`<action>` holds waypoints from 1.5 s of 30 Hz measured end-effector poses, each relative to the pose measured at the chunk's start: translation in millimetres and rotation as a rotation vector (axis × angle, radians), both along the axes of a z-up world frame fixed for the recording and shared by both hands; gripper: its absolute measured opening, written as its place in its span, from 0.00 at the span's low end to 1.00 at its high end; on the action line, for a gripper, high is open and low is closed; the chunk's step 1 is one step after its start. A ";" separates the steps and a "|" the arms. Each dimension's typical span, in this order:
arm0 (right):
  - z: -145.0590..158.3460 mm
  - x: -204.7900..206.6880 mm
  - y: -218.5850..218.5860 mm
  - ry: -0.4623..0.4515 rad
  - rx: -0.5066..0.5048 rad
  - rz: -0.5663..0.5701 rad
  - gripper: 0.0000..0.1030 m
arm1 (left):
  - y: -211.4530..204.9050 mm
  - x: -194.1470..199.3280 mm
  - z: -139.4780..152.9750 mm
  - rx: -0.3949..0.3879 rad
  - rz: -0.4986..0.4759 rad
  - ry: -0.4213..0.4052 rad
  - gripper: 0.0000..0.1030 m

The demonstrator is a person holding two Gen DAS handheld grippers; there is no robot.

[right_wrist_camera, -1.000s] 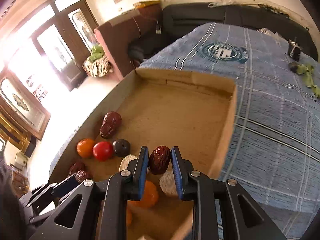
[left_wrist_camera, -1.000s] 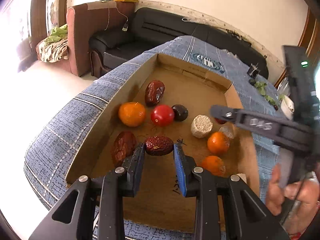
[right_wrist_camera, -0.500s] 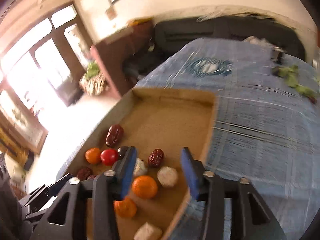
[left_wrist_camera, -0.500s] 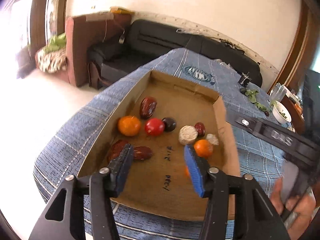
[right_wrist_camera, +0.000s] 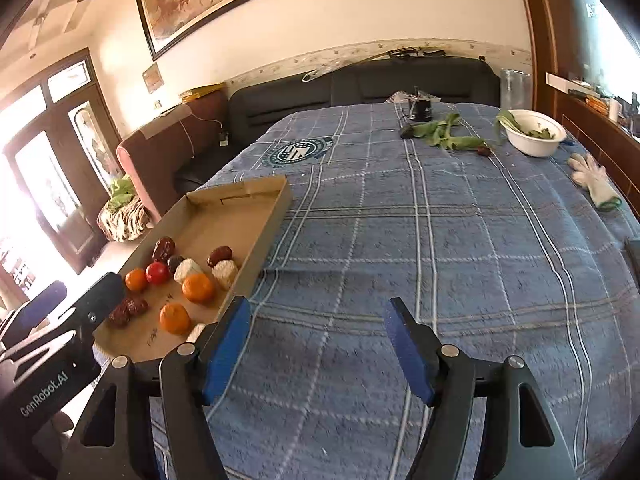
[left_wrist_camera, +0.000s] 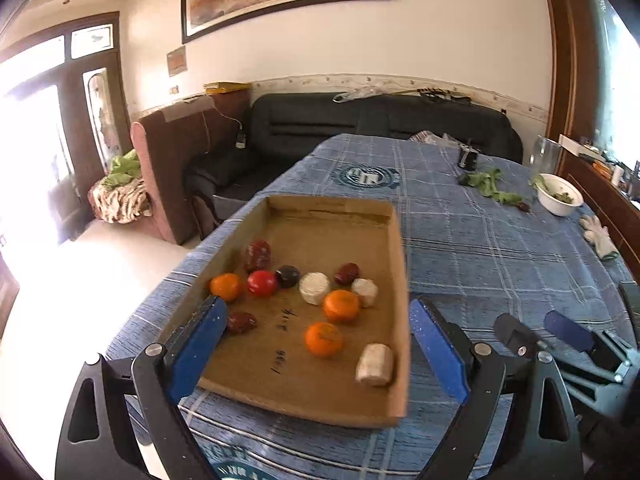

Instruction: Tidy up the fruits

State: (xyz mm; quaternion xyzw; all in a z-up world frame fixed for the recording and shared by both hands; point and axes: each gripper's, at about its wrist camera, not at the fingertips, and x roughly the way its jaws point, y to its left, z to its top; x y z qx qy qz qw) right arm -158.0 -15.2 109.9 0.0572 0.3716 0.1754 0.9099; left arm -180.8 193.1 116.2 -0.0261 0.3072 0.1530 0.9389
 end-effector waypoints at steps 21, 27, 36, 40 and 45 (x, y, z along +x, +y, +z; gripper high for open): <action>-6.5 -20.0 6.0 -0.010 -0.015 0.036 0.77 | -21.3 -9.9 3.2 -0.004 -0.018 -0.005 0.89; -12.0 -21.7 13.6 -0.010 -0.044 0.047 0.77 | -20.7 -8.7 2.1 -0.017 -0.014 0.004 0.89; -10.5 -27.5 21.7 -0.046 -0.079 0.053 0.78 | -11.0 -22.1 6.8 -0.018 0.041 -0.098 0.90; -6.2 -33.8 27.3 -0.089 -0.094 0.068 0.81 | -11.8 -38.9 19.5 0.042 0.124 -0.205 1.00; -4.2 -38.2 33.6 -0.121 -0.107 0.088 0.83 | -7.8 -50.9 20.4 0.049 0.194 -0.264 1.00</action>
